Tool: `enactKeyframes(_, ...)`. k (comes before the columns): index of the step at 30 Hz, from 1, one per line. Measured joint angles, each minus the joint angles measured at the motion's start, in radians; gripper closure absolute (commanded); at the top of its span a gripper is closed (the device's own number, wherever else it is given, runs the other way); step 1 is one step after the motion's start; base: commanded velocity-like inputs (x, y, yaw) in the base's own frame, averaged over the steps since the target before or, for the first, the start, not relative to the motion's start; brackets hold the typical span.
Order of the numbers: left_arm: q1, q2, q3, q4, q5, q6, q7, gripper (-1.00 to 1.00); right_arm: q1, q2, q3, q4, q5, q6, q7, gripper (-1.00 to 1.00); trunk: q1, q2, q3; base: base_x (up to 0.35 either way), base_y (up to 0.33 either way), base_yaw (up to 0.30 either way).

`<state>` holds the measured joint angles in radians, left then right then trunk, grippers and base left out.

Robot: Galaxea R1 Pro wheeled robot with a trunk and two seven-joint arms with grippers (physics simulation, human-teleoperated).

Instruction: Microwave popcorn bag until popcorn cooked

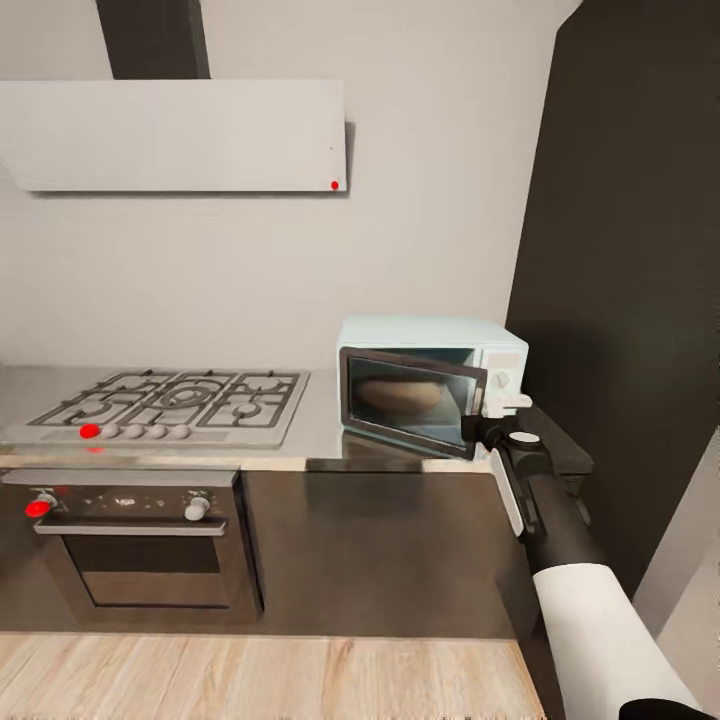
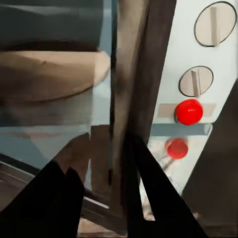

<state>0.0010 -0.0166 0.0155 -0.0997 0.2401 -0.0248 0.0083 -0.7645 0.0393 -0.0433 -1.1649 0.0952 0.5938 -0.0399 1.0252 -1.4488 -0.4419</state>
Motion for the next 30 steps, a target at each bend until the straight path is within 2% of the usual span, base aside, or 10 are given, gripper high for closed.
enactKeyframes(9, 0.0, 0.0, 0.0, 0.0, 0.0, 0.0, 0.0, -1.0, 0.0, 0.0, -0.008, 0.0, 0.023, 0.001, -0.003, 1.0, 0.0, 0.0, 0.0, -0.261, 0.22, 0.0)
enactKeyframes(16, 0.0, 0.0, 0.0, 0.001, 0.0, 0.0, -0.001, -1.0, 0.0, 0.0, -0.008, -0.002, -0.003, 0.005, -0.003, 1.0, 0.0, 0.0, 0.0, -0.246, 0.214, 0.0)
enactKeyframes(22, 0.0, 0.001, 0.0, 0.001, -0.001, 0.0, -0.001, -1.0, 0.001, 0.0, -0.001, -0.007, -0.008, 0.011, -0.001, 1.0, 0.0, 0.0, 0.0, -0.039, 0.035, 0.0)
enactKeyframes(23, 0.0, 0.001, 0.0, 0.001, -0.001, 0.0, -0.001, -1.0, 0.001, 0.0, -0.001, -0.007, -0.008, 0.011, -0.001, -1.0, 0.0, 0.0, 0.0, -0.004, 0.003, 0.0)
enactKeyframes(24, 0.0, 0.001, 0.0, 0.001, -0.001, 0.0, -0.001, -1.0, 0.0, 0.0, -0.009, -0.008, 0.031, 0.015, -0.005, -1.0, 0.0, 0.0, 0.0, -0.001, 0.001, 0.0)
enactKeyframes(30, 0.0, 0.002, 0.0, 0.001, 0.0, 0.0, -0.001, -1.0, 0.0, 0.001, -0.009, -0.004, 0.024, 0.018, 0.003, -1.0, 0.0, 0.0, 0.0, 0.0, 0.0, 0.0)
